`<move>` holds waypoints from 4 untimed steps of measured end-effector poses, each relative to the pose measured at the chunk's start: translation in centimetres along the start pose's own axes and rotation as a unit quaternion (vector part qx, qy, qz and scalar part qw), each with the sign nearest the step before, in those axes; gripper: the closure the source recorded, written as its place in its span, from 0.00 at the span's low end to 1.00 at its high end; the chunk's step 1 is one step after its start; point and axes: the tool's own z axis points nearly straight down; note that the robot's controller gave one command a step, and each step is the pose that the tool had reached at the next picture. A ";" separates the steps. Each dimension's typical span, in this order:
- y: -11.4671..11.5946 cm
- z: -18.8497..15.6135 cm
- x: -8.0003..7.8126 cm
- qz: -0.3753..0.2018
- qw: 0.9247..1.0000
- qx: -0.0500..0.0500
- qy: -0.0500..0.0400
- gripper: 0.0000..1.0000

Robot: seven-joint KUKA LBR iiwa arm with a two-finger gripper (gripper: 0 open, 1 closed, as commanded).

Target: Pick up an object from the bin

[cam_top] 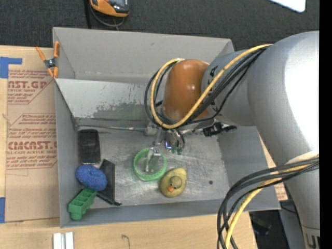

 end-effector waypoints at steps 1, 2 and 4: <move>-0.4 -0.2 0.0 0.043 0.999 0.000 -0.005 1.00; -0.4 -0.2 0.0 0.043 0.999 0.000 -0.005 1.00; -0.5 -1.8 0.3 0.043 0.999 0.002 -0.001 1.00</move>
Offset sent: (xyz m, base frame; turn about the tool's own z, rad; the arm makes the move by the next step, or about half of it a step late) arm 0.0000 0.0000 0.0000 0.0000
